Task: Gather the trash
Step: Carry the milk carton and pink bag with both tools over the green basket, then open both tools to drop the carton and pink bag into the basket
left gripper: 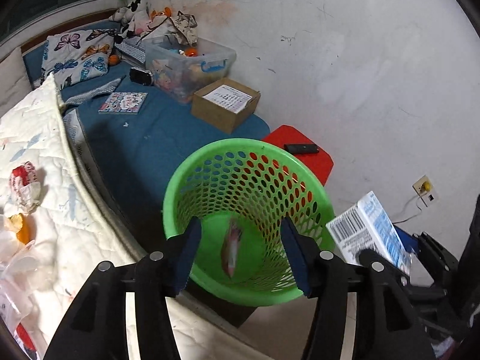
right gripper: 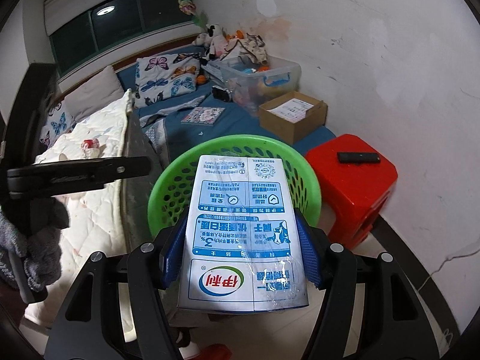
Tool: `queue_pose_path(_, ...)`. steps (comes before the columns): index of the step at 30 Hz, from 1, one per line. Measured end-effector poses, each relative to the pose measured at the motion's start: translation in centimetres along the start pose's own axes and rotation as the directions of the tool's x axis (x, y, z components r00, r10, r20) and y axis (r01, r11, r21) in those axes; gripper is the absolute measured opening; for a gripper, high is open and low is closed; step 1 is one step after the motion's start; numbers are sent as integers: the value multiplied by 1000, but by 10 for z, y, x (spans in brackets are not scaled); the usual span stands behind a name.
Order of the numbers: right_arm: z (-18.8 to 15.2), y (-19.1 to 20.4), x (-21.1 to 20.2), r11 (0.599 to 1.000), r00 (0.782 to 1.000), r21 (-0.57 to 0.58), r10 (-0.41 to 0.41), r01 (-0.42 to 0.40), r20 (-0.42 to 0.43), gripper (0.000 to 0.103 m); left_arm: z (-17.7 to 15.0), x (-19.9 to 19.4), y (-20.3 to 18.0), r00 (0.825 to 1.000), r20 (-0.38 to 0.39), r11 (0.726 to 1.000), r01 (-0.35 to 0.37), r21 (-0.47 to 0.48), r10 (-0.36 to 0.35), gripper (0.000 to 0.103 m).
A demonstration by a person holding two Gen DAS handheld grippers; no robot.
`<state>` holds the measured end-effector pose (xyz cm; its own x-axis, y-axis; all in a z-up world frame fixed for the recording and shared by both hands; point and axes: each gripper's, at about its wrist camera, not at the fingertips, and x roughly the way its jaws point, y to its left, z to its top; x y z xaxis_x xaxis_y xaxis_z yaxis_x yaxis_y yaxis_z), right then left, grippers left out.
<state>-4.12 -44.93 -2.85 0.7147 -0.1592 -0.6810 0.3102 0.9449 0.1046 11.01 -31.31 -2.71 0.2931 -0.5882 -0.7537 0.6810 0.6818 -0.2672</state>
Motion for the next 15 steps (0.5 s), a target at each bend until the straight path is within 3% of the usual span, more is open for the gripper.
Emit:
queue_pose_path(7,9,-3,26,1000,1000,6,11,-10,-26,65,-16,-39,24,996,59,997,-70,-31,72,58)
queue_pose_path(15,17,-2,81,1000,995,6,5,-5,-99,65,-47,-90,57,979,126,984,-146,-104,158,61)
